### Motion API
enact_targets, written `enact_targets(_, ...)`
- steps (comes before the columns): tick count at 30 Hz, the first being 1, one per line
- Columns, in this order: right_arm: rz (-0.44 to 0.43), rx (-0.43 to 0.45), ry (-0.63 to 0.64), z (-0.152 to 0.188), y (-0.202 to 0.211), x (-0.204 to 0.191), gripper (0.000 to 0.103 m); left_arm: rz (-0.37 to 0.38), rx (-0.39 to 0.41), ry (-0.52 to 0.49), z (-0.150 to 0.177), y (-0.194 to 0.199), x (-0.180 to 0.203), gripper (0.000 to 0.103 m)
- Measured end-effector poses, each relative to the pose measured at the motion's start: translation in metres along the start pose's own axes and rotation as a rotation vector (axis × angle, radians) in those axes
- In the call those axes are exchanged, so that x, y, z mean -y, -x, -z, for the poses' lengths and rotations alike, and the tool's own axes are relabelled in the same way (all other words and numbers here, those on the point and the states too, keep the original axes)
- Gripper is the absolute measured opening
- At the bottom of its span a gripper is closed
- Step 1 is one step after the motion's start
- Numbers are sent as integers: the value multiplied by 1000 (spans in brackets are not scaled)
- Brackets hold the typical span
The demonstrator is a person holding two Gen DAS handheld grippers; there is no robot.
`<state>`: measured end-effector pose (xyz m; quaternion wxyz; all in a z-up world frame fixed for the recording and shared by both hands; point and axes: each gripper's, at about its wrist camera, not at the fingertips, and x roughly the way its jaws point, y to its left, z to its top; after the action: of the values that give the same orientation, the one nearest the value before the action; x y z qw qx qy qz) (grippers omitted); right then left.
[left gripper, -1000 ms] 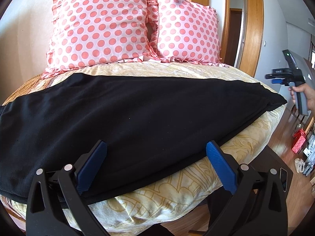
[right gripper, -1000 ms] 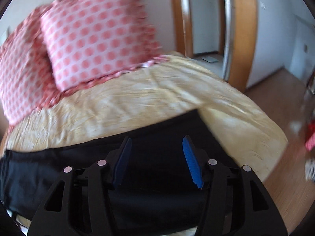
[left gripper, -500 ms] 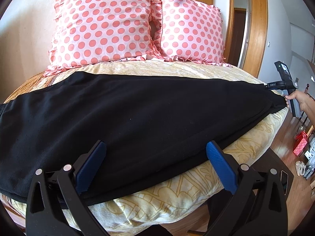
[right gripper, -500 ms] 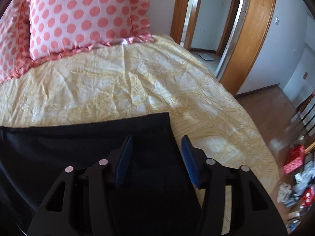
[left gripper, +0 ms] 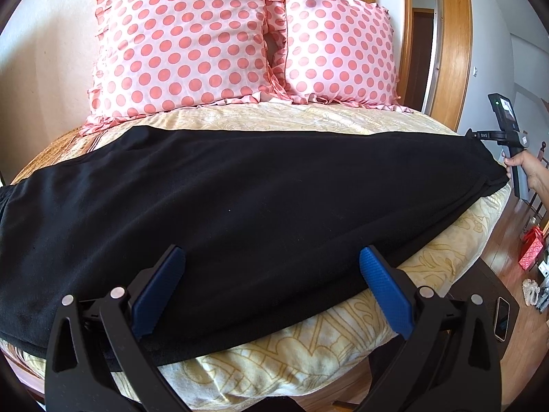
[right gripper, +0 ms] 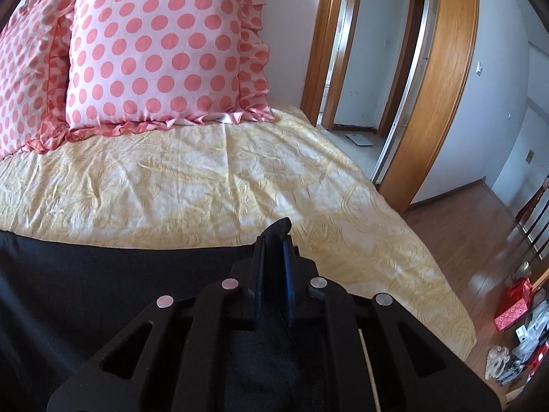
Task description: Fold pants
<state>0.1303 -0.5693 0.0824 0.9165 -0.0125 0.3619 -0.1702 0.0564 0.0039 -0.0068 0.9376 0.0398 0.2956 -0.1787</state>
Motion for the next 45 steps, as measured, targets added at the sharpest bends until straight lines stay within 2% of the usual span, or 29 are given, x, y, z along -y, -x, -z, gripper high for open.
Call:
enact_targets(3,23,-88,14,5,-18,-5,10,0,0,2,1,1,-1,101)
enact_targets(6,62,-109,23,9,-20,-10,13,1,1,1,0,1,-1,101)
enact_targets(8,83,-131,17,9,-23,-9,29,-1,2,0,0,0,0,101)
enact_targets(9,117,-141,6,8,-20,-5,47,0,3,-3,0,1,0,101)
enact_targets(10,147,-144,-9,8,-16,0,58,3,3,-6,1,1,0,101)
enact_targets(11,171,-131,-35,8,-7,7,59,7,4,-7,1,1,0,101)
enact_targets(14,152,-91,-192,18,32,36,59,16,11,-4,1,2,0,101)
enact_targets(17,39,-90,-416,47,67,65,59,18,23,-4,3,2,0,101)
enact_targets(22,-80,-122,-648,101,91,88,59,26,26,-13,3,3,0,101)
enact_targets(26,-123,-148,-708,117,86,86,55,38,25,-12,3,4,-1,101)
enact_targets(32,-183,-145,-752,114,79,77,54,35,29,-5,3,4,-1,101)
enact_targets(35,-241,-143,-845,121,80,79,53,36,29,-7,3,5,-1,101)
enact_targets(39,-369,-138,-1012,136,79,82,53,38,30,-7,4,5,-1,101)
enact_targets(45,-436,-72,-1163,145,68,89,53,38,31,-9,4,5,-1,101)
